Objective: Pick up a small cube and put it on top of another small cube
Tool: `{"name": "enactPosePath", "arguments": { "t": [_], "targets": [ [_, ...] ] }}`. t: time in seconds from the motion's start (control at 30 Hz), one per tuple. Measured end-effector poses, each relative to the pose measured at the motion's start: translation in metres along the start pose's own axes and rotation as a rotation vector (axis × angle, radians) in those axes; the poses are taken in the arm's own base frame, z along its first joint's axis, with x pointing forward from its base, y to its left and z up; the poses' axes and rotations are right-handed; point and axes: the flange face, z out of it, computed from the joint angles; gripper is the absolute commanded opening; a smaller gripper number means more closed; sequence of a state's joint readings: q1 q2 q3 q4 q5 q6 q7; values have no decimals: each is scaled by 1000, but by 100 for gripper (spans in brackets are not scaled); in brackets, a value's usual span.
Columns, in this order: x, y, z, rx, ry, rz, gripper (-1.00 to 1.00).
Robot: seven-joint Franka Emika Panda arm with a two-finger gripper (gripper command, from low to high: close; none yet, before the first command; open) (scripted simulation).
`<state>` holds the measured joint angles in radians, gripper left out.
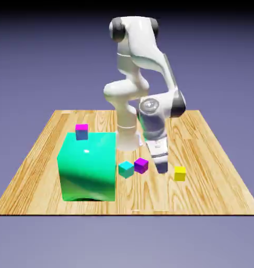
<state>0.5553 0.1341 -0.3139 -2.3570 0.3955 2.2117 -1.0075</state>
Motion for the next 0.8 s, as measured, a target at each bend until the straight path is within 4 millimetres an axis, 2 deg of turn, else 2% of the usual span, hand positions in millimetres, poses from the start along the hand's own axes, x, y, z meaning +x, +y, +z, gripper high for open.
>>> {"name": "enactPosePath", "arguments": {
  "t": [0.4, 0.8],
  "targets": [
    [32, -12, 64, 260, -110, -485, 0],
    [59, -34, 123, 538, -105, -955, 0]
  ]
}}
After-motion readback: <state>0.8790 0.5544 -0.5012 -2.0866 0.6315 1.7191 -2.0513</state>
